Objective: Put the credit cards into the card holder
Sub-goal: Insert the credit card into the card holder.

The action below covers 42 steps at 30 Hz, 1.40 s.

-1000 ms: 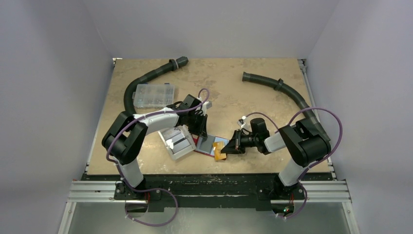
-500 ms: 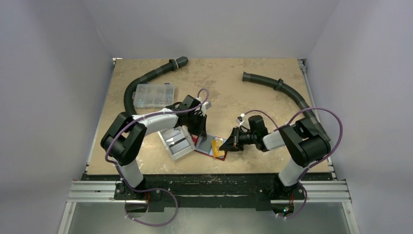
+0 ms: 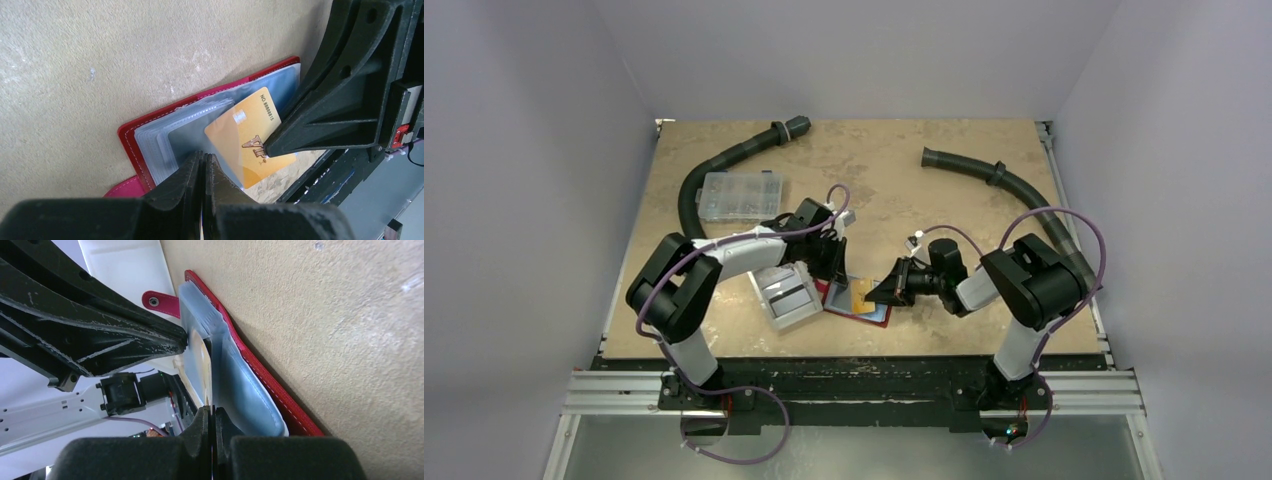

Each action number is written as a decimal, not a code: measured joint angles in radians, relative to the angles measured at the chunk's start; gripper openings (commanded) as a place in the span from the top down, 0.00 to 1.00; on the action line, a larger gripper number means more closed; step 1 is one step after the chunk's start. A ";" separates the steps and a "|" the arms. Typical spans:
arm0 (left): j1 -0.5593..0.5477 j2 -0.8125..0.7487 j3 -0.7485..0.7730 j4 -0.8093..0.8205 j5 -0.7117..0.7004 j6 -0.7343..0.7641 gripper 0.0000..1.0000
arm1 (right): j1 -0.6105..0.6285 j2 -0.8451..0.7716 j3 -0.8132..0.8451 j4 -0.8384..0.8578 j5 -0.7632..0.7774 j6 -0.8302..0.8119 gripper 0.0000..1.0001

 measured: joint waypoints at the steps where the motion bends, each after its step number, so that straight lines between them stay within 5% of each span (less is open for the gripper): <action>1: 0.000 -0.003 -0.006 0.004 0.003 -0.001 1.00 | 0.003 0.002 -0.005 0.016 0.009 0.009 1.00; 42: 0.002 -0.024 -0.047 0.044 0.018 -0.021 1.00 | 0.027 -0.022 0.009 0.006 0.105 -0.076 1.00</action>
